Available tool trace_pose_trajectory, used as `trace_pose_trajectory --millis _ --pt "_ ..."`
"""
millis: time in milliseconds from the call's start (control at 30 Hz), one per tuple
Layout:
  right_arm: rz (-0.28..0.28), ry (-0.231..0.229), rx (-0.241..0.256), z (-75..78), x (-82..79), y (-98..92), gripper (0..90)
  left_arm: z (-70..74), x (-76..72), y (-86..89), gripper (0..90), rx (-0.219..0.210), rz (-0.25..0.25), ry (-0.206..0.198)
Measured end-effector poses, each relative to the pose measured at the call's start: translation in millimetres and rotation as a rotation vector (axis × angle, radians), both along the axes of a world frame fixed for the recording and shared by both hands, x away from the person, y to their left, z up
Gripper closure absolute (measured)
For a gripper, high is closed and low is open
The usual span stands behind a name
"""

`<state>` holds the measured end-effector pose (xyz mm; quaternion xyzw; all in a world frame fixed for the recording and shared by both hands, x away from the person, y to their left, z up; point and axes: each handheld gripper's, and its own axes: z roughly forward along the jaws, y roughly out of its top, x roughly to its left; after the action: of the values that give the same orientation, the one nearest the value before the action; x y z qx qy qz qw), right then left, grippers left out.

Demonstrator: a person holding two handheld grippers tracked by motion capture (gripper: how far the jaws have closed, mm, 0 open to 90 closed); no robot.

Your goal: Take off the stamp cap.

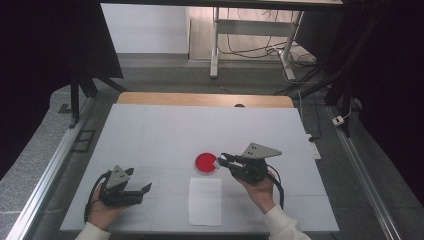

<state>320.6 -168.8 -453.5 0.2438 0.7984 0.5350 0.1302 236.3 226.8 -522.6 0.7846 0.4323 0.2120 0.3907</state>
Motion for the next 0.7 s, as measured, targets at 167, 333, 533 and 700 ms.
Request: trace_pose_trajectory --millis 167,333,533,700 --pt "-0.003 0.000 0.001 -0.9 0.0 0.7 75.1 1.2 1.6 -3.8 16.7 0.002 -0.007 -0.008" --pt "-0.007 0.000 0.000 -0.6 0.1 0.1 75.1 2.8 4.5 -8.5 16.7 0.004 -0.018 -0.011" --pt "-0.011 0.000 0.000 -1.2 0.2 0.4 75.1 4.8 7.6 -15.8 16.7 0.001 -0.034 -0.019" --pt "-0.013 0.000 0.006 -1.2 0.2 0.4 75.1 6.7 10.0 -19.8 16.7 0.004 -0.043 -0.024"
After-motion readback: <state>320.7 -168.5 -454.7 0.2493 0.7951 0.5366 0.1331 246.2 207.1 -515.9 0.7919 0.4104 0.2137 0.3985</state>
